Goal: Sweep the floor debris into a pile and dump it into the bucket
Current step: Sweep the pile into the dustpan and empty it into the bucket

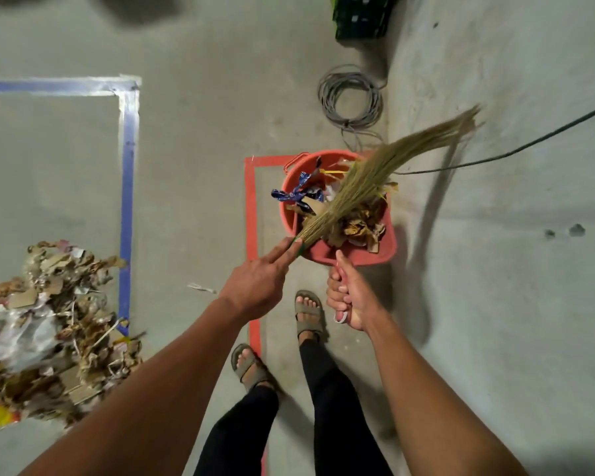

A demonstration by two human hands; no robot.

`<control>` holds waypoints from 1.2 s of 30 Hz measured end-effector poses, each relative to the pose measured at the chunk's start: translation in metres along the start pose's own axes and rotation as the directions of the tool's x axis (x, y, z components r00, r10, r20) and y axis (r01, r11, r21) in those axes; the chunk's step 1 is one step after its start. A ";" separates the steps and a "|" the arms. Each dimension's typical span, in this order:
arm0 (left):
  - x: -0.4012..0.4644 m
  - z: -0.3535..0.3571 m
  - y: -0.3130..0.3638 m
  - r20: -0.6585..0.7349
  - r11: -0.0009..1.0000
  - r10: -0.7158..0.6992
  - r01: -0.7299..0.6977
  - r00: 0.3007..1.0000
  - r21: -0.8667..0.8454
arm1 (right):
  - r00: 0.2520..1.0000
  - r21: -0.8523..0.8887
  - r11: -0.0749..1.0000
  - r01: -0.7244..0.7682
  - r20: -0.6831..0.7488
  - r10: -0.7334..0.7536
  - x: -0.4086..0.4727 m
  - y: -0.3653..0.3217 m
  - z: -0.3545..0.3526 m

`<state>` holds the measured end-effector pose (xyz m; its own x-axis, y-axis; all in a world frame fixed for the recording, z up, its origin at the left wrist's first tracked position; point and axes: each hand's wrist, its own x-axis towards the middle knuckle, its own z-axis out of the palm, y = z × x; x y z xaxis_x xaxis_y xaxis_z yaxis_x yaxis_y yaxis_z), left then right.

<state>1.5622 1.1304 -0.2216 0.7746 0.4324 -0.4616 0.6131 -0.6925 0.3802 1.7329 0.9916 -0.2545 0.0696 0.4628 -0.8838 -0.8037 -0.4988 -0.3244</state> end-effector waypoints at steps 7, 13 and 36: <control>0.100 0.082 -0.042 0.021 0.999 -0.024 0.025 0.999 -0.034 | 0.993 0.041 0.993 -0.115 0.022 0.114 0.123 -0.015 -0.041; 0.144 0.124 -0.058 0.037 0.998 -0.058 0.059 0.998 -0.027 | 0.976 0.134 0.967 -0.216 -0.004 0.218 0.193 -0.025 -0.061; 0.094 0.130 -0.036 -0.064 0.977 -0.140 0.127 0.988 -0.171 | 0.865 -0.755 0.564 -0.334 -0.484 -0.136 0.185 -0.061 -0.072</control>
<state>1.5924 1.1208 -0.3830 0.6896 0.5610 -0.4580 0.7241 -0.5227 0.4500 1.8373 1.0547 -0.4230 0.4550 0.1132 -0.8833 -0.0306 -0.9893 -0.1425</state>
